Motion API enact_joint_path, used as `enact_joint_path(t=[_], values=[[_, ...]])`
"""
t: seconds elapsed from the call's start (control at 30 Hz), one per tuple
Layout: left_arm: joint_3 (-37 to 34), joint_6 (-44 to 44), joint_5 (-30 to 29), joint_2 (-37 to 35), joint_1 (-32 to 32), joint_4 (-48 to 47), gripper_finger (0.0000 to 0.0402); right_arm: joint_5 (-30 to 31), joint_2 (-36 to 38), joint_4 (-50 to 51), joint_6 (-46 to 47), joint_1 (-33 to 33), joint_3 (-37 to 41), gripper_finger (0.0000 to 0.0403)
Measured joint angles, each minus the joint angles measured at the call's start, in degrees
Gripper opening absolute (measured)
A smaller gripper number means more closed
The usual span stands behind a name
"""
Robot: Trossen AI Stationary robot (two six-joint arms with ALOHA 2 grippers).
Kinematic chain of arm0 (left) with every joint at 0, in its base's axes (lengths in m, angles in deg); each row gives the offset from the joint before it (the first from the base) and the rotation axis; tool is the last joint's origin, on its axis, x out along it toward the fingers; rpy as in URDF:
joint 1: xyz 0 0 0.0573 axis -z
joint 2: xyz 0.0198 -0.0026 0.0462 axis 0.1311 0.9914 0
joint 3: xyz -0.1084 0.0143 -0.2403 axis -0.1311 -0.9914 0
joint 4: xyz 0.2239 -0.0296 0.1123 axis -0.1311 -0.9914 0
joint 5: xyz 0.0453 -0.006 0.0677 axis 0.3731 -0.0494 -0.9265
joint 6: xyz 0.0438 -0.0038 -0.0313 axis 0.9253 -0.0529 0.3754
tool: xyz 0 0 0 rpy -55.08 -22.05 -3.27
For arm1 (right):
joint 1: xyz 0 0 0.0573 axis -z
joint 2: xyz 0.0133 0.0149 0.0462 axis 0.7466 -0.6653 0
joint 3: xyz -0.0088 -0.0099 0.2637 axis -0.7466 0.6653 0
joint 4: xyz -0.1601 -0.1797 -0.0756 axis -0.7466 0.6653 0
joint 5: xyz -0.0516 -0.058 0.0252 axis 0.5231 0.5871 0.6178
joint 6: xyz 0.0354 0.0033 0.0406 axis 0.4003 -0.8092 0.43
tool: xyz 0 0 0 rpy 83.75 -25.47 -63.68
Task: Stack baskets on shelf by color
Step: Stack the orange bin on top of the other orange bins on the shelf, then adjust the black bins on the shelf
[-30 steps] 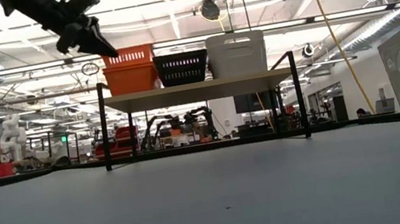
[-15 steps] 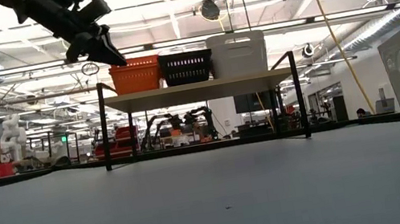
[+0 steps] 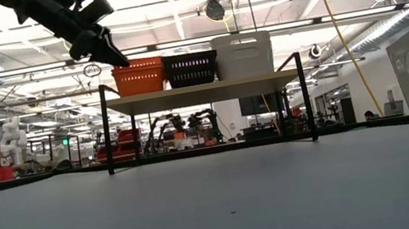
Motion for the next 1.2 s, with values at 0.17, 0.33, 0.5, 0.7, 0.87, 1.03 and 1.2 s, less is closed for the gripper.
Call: enact_joint_path(t=[0.17, 0.33, 0.5, 0.7, 0.87, 1.03, 1.2], values=[[0.1, 2.9, -3.2, -0.1, 0.0, -1.9, 0.0063, 0.0, 0.0, 0.0, 0.0, 0.0, 0.0, 0.0109], [0.1, 2.1, -3.7, -1.5, 0.0, -3.2, 0.0064, 0.0, 0.0, 0.0, 0.0, 0.0, 0.0, 0.0109], [0.0, 0.5, -3.3, -5.0, 0.0, -2.9, 0.0096, 0.0, 0.0, 0.0, 0.0, 0.0, 0.0, 0.0109], [0.0, -3.2, -3.1, -7.6, 0.0, -2.3, 0.0183, 0.0, 0.0, 0.0, 1.0, 0.0, 0.0, 0.0109], [0.0, -7.4, 6.2, -7.0, 2.4, 1.9, 0.0252, -0.1, 0.0, 0.0, 1.6, 0.0, 0.0, 0.0109], [0.0, -7.4, 8.6, 0.4, 12.2, 6.3, 0.0252, -0.2, 0.0, -0.3, 1.9, 0.0, 0.0, 0.0109], [0.0, -5.7, -1.5, 10.0, 20.6, 11.5, 0.0208, -0.3, 0.0, -0.2, 2.9, 0.0, 0.0, 0.0109]])
